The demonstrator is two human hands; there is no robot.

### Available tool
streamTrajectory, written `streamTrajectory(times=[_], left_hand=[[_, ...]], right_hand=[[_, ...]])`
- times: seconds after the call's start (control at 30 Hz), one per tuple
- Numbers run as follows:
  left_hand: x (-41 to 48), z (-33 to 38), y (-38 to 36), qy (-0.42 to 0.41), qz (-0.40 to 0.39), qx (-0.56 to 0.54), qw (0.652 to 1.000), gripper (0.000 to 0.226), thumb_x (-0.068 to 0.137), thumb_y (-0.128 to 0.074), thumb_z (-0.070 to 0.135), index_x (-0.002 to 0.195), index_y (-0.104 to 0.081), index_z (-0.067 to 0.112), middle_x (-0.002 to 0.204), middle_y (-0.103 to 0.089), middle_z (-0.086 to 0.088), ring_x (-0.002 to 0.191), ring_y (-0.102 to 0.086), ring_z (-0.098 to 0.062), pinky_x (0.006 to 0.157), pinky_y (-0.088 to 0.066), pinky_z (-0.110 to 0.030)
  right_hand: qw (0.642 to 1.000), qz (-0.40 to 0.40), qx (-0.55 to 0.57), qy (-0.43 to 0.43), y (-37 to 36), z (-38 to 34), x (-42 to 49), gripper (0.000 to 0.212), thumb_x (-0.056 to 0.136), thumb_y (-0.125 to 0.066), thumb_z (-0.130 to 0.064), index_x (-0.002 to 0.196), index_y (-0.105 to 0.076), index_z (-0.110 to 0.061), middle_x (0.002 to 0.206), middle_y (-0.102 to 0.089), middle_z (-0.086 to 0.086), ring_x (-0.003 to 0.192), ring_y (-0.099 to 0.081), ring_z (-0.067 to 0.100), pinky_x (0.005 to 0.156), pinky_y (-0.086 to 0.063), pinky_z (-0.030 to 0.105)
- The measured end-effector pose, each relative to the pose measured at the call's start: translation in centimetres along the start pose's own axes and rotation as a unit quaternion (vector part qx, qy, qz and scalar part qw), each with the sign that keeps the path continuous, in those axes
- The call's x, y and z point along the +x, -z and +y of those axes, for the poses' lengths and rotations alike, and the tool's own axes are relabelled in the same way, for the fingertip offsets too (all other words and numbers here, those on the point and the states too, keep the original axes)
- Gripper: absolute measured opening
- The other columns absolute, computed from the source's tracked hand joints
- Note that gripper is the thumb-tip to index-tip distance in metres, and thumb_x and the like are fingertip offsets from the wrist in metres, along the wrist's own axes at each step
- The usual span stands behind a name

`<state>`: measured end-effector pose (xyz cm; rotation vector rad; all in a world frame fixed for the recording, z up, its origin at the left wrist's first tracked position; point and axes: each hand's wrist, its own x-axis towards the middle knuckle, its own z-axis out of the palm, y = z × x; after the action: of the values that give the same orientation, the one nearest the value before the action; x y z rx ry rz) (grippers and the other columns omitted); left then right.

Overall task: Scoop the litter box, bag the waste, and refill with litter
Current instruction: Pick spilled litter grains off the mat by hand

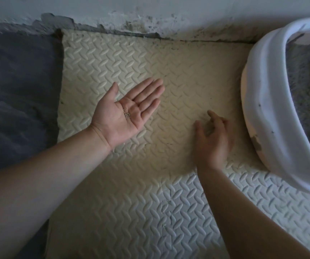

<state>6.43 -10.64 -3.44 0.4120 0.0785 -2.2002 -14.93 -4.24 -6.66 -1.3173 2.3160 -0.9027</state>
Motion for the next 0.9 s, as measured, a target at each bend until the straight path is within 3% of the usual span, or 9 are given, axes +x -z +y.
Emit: streamTrajectory(times=[0.23,0.47,0.7,0.9], left_hand=[[0.3,-0.5,0.3,0.016,0.003,0.006,1.0,0.082,0.096,-0.011,0.058,0.132,-0.05,-0.005,0.14,-0.048,-0.018,0.13,-0.047,-0.029,0.107,-0.04,-0.04],[0.6,-1.0,-0.3,0.018,0.02,0.018,0.999,0.08,0.096,-0.012,0.057,0.131,-0.051,-0.003,0.139,-0.051,-0.016,0.129,-0.049,-0.027,0.107,-0.039,-0.039],[0.6,-1.1,-0.7,0.018,0.025,0.021,0.999,0.081,0.096,-0.012,0.057,0.128,-0.054,-0.004,0.138,-0.052,-0.016,0.129,-0.049,-0.027,0.108,-0.037,-0.038],[0.8,-1.2,-1.3,0.0,0.014,0.009,1.0,0.082,0.096,-0.014,0.059,0.131,-0.049,-0.006,0.138,-0.05,-0.02,0.129,-0.048,-0.029,0.103,-0.043,-0.042]], right_hand=[[0.993,-0.001,0.061,-0.102,0.1,-0.2,2.7,0.024,0.088,-0.064,-0.036,0.11,-0.07,-0.029,0.101,-0.055,-0.013,0.09,-0.055,0.002,0.084,-0.043,0.016],[0.993,0.03,0.053,-0.103,-0.3,-0.2,2.7,0.013,0.086,-0.065,-0.034,0.093,-0.073,-0.027,0.094,-0.058,-0.015,0.087,-0.058,0.003,0.081,-0.047,0.02],[0.998,0.025,0.033,-0.042,-0.7,-0.4,2.6,0.014,0.091,-0.057,-0.027,0.094,-0.068,-0.019,0.096,-0.055,-0.008,0.091,-0.056,0.015,0.085,-0.05,0.038],[0.969,-0.001,0.175,0.171,-1.1,-8.5,-2.4,0.009,0.088,-0.064,-0.018,0.089,-0.068,-0.01,0.087,-0.056,-0.003,0.076,-0.052,0.011,0.069,-0.048,0.026]])
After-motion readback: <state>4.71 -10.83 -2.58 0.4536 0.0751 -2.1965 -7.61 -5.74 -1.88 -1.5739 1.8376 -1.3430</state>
